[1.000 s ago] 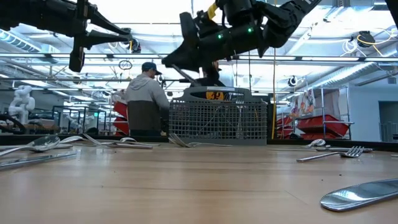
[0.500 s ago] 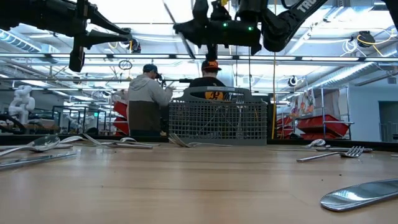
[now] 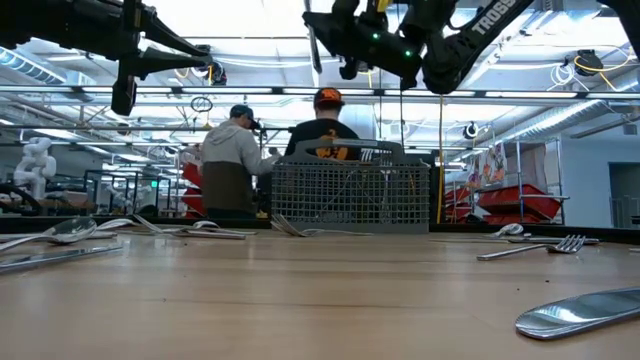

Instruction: Sort silverware

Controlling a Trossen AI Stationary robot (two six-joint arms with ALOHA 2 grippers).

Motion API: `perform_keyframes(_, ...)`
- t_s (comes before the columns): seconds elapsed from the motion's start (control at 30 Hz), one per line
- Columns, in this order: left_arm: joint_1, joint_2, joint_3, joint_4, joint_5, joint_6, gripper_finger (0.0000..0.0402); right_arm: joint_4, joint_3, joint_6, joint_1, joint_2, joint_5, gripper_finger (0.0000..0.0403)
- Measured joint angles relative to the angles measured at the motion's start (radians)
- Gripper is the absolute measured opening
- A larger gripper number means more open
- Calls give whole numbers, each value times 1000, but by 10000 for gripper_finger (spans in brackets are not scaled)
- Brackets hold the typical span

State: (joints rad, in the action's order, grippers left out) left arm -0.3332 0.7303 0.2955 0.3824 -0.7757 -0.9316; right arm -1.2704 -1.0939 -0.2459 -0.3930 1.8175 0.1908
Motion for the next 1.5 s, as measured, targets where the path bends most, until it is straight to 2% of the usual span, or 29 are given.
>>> perform_keyframes(0.17, 0, 0, 0, -1, 0, 6, 48, -42, 0, -6, -45, 7, 9, 15)
perform_keyframes(0.3, 0, 0, 0, 0, -1, 6, 48, -186, -7, -67, -66, 53, 16, 15)
perform_keyframes(0.4, 0, 0, 0, -2, -3, 6, 48, -229, -35, -77, -66, 97, -8, 15)
perform_keyframes(0.53, 0, 0, 0, -2, -7, 34, 48, -40, -109, 21, -53, 119, -24, 15)
perform_keyframes(0.73, 0, 0, 0, -3, -10, 56, 48, 368, -275, 313, 6, 118, -161, 15)
perform_keyframes(0.8, 0, 0, 0, -3, -10, 56, 48, 428, -307, 385, 16, 118, -216, 15)
perform_keyframes(0.87, 0, 0, 0, -4, -10, 58, 48, 397, -308, 401, 13, 124, -220, 15)
perform_keyframes(1.17, -1, 1, 0, -17, -11, 81, 48, 66, -304, 226, -33, 272, -232, 15)
perform_keyframes(1.4, -1, 1, 0, -30, -11, 83, 48, 170, -304, 368, -21, 295, -390, 15)
perform_keyframes(1.5, -1, 1, 0, -35, -11, 83, 48, 199, -304, 413, -14, 293, -418, 15)
